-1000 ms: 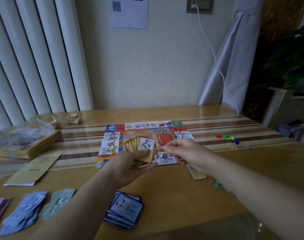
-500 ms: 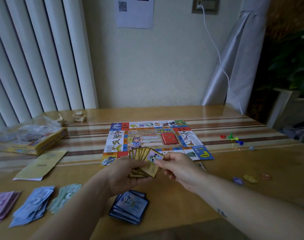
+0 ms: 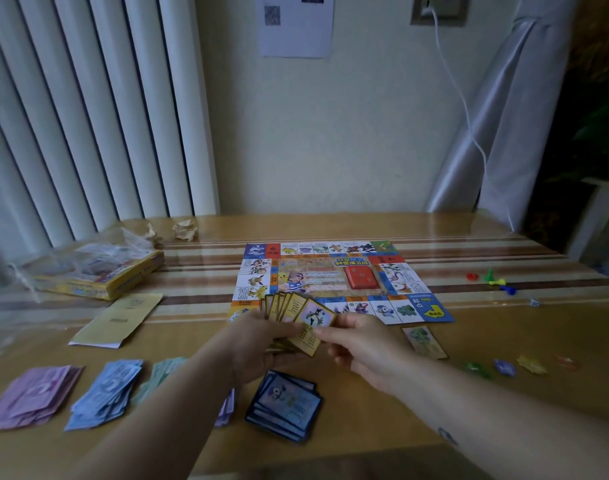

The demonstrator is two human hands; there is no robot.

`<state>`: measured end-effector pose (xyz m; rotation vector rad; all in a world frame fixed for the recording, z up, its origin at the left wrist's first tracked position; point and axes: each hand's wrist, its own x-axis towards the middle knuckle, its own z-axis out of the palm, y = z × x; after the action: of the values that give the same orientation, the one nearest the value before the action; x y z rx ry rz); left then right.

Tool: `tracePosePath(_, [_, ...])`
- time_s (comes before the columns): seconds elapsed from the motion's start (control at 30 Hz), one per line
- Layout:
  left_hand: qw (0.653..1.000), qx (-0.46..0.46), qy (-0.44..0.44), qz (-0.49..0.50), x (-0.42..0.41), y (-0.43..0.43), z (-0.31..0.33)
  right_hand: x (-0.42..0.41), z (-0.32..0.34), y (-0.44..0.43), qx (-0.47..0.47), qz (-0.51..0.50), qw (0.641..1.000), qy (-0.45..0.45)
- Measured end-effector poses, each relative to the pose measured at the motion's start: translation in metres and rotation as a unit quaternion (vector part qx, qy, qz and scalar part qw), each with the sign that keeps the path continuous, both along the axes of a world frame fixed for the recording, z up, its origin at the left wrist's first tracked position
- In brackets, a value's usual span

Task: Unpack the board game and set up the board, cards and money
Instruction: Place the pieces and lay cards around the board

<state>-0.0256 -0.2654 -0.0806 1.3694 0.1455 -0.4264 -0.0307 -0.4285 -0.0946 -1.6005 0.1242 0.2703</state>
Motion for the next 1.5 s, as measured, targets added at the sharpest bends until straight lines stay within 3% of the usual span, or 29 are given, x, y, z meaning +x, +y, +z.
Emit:
tracePosePath(0.2, [0.999,0.022,0.032,-0.004,-0.003,0.009,0.003,-0.006,-0.008,0.005,-0.025,0.039,0.999,-0.008])
tracePosePath(0.5, [0.996,-0.031,0.036,0.071,0.006,0.024,0.007,0.009,0.0,-0.011,-0.091,0.062,0.994,0.024])
tracePosePath(0.7, [0.985,-0.086,0.028,0.148,0.02,0.027,0.011,0.031,0.003,-0.036,-0.131,-0.016,0.991,-0.001])
tracePosePath(0.87, [0.978,-0.134,0.01,0.163,0.029,0.025,0.013,0.047,0.016,-0.049,-0.074,-0.077,0.994,-0.01])
tracePosePath(1.3, [0.965,-0.154,-0.012,0.212,0.065,0.043,0.03,0.082,0.035,-0.05,-0.049,-0.077,0.995,-0.041])
tracePosePath(1.5, [0.964,-0.15,-0.004,0.221,0.077,0.053,0.031,0.096,0.04,-0.05,-0.121,-0.083,0.987,-0.071])
